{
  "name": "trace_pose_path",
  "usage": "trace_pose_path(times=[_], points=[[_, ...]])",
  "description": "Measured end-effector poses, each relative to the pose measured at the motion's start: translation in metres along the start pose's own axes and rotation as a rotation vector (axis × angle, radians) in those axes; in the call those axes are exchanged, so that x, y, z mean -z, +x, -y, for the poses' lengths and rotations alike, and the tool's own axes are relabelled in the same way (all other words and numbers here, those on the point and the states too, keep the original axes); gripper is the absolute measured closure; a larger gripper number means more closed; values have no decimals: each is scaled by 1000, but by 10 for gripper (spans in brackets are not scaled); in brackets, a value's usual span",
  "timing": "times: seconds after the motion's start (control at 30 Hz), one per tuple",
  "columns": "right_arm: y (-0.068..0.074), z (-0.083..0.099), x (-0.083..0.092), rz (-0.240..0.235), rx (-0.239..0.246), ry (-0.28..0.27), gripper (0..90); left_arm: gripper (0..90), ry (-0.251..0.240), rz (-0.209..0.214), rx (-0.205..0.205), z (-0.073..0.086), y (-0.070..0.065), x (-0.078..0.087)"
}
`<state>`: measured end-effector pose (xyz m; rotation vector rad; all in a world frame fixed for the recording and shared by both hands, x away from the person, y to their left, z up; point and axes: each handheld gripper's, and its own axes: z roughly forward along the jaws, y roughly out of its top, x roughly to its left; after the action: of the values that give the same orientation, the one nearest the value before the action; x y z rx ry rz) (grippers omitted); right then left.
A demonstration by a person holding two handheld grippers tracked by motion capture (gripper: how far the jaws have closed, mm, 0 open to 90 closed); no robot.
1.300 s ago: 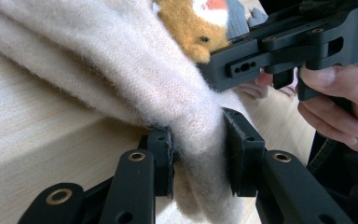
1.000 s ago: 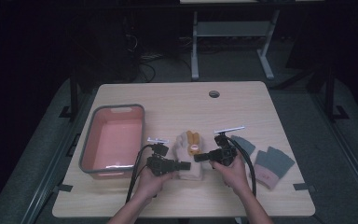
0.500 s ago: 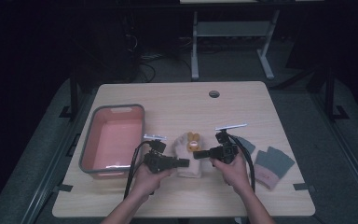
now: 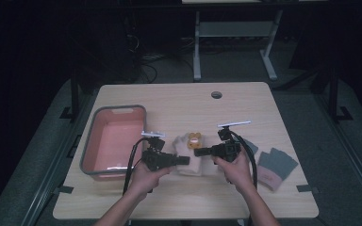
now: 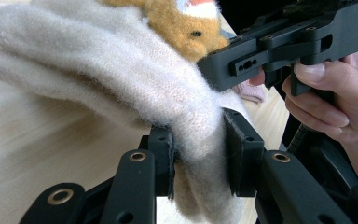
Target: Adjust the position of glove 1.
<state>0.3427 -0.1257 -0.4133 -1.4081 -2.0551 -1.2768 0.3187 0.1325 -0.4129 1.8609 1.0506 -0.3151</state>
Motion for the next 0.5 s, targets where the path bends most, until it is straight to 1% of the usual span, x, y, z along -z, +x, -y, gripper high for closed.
trace_pose_path(times=[0.03,0.2,0.27,0.33,0.37,0.5], points=[[1,-1,0,-1,8,-2,839,671,-2,4,-2,-1,0,1],[8,-6,2,1,15,-3,839,671,-8,6,-13,-6,-2,8],[10,-8,3,-5,24,-8,839,671,-11,7,-9,-8,-3,10],[12,-11,3,-7,23,-6,839,671,-15,9,-11,-10,-3,12],[13,-12,3,-7,24,-9,839,671,-12,9,-15,-10,-3,13],[16,-16,4,-4,35,-8,840,671,-21,14,-10,-13,-3,16]])
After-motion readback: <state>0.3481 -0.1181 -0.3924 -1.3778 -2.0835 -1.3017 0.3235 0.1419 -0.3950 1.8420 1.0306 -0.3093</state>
